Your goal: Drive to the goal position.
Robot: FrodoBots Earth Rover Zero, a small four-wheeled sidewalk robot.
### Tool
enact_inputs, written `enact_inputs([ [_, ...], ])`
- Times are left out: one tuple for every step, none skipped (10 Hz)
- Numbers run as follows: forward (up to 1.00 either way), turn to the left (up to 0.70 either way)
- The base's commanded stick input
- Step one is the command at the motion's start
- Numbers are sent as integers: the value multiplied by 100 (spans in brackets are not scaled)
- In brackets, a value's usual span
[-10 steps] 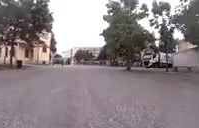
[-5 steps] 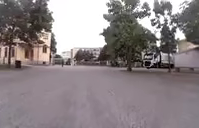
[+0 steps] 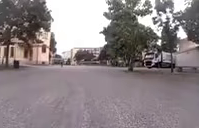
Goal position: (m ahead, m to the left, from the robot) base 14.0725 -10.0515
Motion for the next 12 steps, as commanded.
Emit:
enact_inputs([
  [60,0],
  [60,0],
  [60,0],
  [60,0],
  [60,0],
  [60,0],
  [60,0],
  [60,0],
  [60,0],
  [60,0],
  [60,0],
  [60,0],
])
